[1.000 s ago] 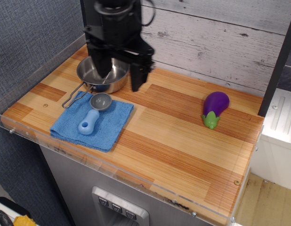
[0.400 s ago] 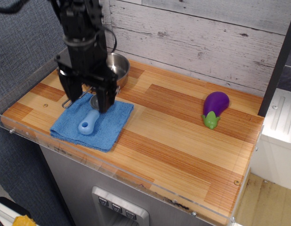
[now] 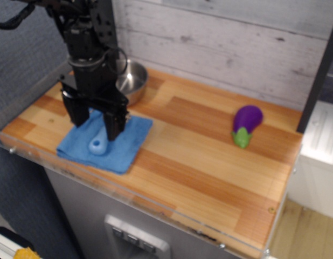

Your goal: Put the blue spoon under the eggplant

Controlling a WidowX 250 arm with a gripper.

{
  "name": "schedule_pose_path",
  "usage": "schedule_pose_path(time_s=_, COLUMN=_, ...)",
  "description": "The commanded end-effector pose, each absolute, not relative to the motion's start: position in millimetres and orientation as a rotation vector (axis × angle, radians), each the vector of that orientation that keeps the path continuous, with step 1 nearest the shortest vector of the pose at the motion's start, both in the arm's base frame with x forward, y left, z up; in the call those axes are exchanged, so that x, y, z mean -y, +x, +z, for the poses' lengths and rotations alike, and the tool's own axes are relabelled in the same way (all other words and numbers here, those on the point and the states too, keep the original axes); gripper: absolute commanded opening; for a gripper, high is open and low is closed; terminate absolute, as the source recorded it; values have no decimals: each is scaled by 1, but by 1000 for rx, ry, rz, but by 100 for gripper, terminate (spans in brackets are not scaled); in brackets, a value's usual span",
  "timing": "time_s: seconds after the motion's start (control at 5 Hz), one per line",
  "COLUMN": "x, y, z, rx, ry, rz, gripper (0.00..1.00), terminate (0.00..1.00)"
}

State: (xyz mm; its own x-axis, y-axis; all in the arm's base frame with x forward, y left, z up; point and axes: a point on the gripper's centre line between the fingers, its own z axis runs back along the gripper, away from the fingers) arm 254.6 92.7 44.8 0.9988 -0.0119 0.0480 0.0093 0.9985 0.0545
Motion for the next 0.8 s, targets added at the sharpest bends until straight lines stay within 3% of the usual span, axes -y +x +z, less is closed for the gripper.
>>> schedule_pose_path(time_s=0.0, x=-90, y=256, z=39, rx=53, ry=68, rz=-23, gripper=100, terminate=0)
schedule_pose_path(time_s=0.6, x=-87, y=259, z=24, rx=21, ry=46, rz=-34, gripper=100, terminate=0)
